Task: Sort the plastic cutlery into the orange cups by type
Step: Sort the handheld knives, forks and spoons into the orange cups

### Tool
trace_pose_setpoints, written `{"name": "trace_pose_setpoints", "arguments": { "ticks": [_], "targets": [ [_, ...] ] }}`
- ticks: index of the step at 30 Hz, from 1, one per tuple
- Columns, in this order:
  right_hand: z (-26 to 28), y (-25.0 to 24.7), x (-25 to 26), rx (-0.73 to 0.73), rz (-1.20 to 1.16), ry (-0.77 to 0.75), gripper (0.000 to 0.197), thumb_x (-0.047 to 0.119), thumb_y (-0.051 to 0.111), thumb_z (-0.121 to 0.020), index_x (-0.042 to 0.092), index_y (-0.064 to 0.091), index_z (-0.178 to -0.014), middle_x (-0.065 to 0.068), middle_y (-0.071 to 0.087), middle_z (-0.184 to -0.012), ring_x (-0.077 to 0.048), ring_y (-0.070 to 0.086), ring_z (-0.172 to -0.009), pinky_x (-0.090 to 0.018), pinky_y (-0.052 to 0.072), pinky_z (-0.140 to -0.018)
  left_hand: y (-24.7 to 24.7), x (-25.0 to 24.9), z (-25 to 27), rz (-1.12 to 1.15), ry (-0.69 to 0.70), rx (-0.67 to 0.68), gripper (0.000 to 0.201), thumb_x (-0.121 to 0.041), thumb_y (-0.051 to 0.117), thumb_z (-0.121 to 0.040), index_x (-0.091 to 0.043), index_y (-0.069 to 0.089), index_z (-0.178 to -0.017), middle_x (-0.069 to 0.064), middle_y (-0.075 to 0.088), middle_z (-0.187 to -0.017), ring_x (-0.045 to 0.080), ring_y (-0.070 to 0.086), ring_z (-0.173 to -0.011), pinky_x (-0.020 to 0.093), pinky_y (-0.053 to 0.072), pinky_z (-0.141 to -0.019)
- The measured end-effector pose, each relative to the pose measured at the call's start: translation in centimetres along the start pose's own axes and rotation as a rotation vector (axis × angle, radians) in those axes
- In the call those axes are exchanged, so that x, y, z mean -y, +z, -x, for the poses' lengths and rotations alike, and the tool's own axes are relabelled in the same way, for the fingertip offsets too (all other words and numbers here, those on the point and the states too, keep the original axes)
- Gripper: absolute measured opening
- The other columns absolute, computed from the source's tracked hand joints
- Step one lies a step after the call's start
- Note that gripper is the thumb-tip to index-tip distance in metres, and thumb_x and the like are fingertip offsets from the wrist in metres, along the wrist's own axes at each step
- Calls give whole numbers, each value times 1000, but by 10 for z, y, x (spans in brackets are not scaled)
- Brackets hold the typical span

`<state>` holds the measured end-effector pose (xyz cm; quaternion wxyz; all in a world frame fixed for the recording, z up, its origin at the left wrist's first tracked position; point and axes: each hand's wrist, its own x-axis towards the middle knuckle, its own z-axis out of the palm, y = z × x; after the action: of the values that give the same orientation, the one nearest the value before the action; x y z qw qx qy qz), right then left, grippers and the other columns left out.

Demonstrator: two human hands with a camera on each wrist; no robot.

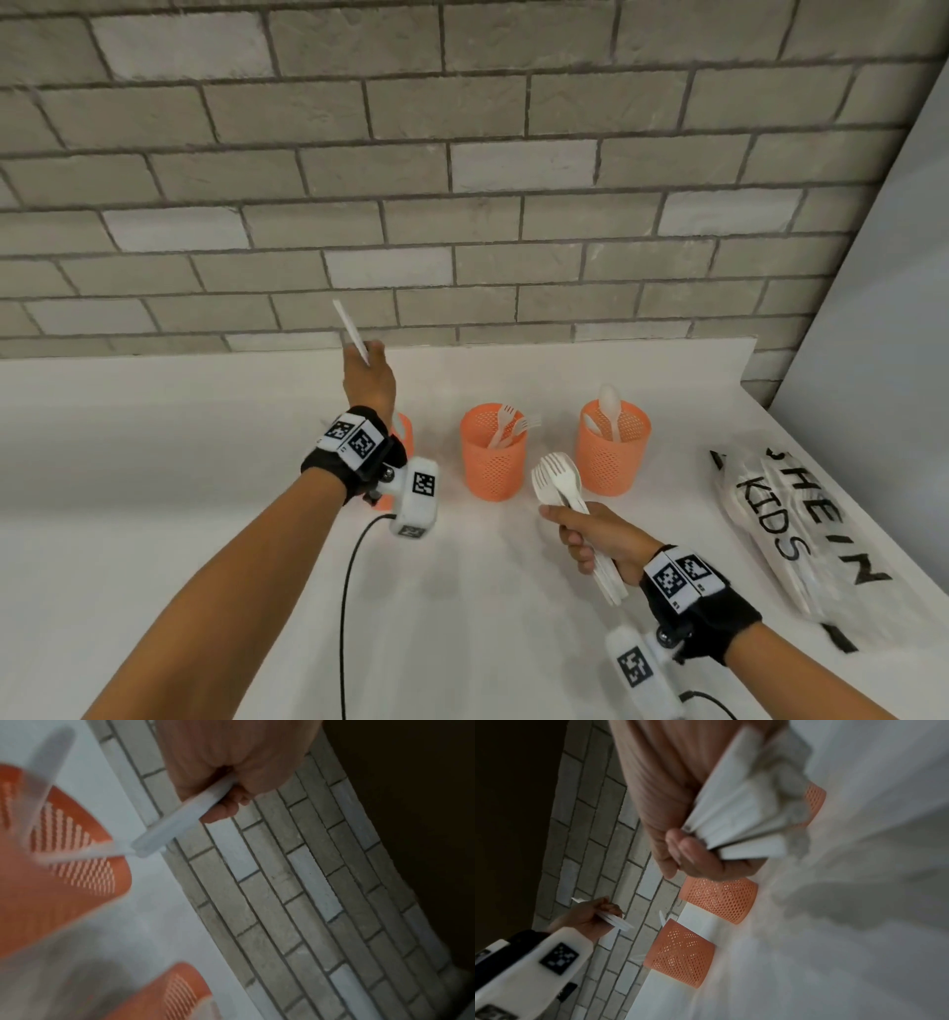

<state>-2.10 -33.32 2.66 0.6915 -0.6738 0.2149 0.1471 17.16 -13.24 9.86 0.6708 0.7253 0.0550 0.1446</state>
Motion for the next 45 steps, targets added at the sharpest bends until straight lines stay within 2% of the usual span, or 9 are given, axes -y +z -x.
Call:
{"name": "trace_pose_setpoints", "arguments": {
  "ticks": [6, 10, 14, 18, 23, 28, 32, 41, 45],
  "targets": [
    [-5, 4, 6, -3, -94, -14, 22, 24, 60, -90, 15, 43, -80, 5, 36, -47, -6, 29, -36, -17, 27, -36, -10, 15, -10, -62, 221, 81, 14, -16, 30, -100, -13, 44, -99, -4, 46, -65, 11, 47, -61, 15, 38, -57],
    [-7, 10, 7, 5, -136, -7, 20, 24, 59, -90, 15, 43, -81, 6, 37, -47, -5, 29, -36, -16, 28, -36, -11, 52, -8, -150, 143, 174, 11, -12, 33, -99, -14, 44, -98, -1, 54, -72, 23, 53, -80, 27, 38, -73],
    [-8, 14, 7, 15, -147, -1, 19, 23, 59, -90, 16, 44, -81, 6, 37, -48, -5, 29, -36, -16, 28, -37, -16, 58, -2, -269, 48, 184, 31, 0, 35, -94, -9, 46, -122, 17, 59, -110, 32, 56, -107, 31, 42, -84],
    [-7, 17, 6, 28, -159, -9, 15, 20, 58, -90, 17, 46, -82, 6, 37, -48, -5, 30, -36, -16, 28, -38, -19, 46, 8, -409, 278, 175, 49, -5, 48, -92, -1, 33, -139, 19, 31, -142, 31, 39, -129, 32, 32, -107],
    [-7, 21, 4, 27, -196, -31, 13, 15, 55, -91, 15, 48, -81, 4, 39, -48, -6, 33, -37, -17, 31, -37, -10, 17, 55, -315, 435, 214, 29, -5, 50, -91, -4, 58, -118, 15, 53, -121, 26, 56, -105, 23, 42, -84],
    [-6, 27, 1, 7, -180, -57, 14, 11, 51, -91, 14, 45, -79, 4, 40, -47, -7, 34, -36, -18, 32, -38, 5, 21, 118, -325, 57, 603, 14, -16, 51, -92, -9, 63, -97, 4, 62, -92, 17, 56, -81, 22, 43, -66],
    [-2, 29, -2, 5, -131, -78, 10, 11, 50, -91, 12, 49, -81, 2, 40, -50, -9, 36, -37, -19, 32, -40, 17, 41, 149, -254, -231, 738, 21, -27, 60, -88, -6, 61, -93, 5, 63, -83, 12, 54, -62, 18, 43, -50],
    [2, 18, -10, 114, -192, -37, 12, 12, 41, -93, 8, 51, -96, -5, 49, -62, -14, 46, -44, -23, 42, -45, 35, 58, 161, -208, -316, 593, 15, -18, 61, -84, -6, 58, -75, 10, 62, -76, 16, 55, -58, 23, 45, -51],
    [4, 13, -14, 90, -166, -57, 17, 19, 44, -97, 7, 54, -104, -10, 59, -74, -21, 60, -56, -29, 52, -52, 39, 57, 163, -49, -409, 494, 12, -15, 47, -93, -3, 50, -92, 11, 60, -78, 20, 58, -62, 31, 51, -61]
  ]
}}
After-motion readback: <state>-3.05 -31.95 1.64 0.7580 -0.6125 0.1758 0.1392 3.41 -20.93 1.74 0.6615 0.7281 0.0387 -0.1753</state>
